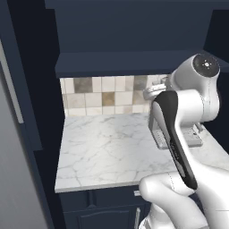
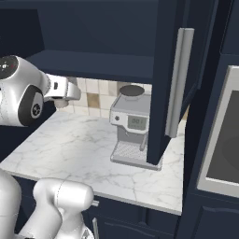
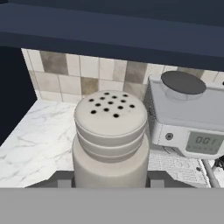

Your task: Move the shaker and mustard from the cabinet to the dining counter.

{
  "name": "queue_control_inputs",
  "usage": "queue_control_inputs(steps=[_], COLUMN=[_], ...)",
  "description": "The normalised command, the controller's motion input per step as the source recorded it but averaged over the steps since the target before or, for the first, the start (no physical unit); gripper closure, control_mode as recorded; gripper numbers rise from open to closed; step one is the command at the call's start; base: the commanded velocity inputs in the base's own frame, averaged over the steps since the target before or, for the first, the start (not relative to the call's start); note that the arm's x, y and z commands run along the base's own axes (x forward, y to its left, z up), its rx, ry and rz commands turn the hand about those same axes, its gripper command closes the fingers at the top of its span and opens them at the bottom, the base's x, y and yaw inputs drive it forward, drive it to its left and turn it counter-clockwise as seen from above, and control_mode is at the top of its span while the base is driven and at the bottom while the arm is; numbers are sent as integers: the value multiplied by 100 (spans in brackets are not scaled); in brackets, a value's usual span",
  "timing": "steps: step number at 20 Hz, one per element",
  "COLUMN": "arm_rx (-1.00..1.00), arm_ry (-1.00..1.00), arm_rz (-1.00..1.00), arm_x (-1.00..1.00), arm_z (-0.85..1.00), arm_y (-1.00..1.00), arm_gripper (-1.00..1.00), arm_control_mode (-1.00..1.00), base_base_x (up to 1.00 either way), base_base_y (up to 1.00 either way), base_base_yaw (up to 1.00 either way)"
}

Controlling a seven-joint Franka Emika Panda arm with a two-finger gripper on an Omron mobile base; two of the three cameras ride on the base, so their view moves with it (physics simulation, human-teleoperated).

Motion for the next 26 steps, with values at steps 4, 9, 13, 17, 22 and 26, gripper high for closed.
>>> queue_control_inputs(steps=[4, 9, 13, 17, 22, 26], arm_rx=[0, 0, 0, 0, 0, 0], arm_ry=[2, 0, 0, 0, 0, 0], arm_rz=[0, 0, 0, 0, 0, 0], arm_x=[-18, -1, -4, 0, 0, 0], arm_z=[-13, -6, -2, 0, 0, 0], arm_y=[0, 0, 0, 0, 0, 0], arm_gripper=[100, 100, 100, 100, 100, 100], arm_control_mode=[-100, -100, 100, 100, 100, 100], base_base_x=[0, 0, -29, -89, -96, -52], base_base_y=[0, 0, -6, 0, 0, -9], base_base_yaw=[0, 0, 0, 0, 8, 69])
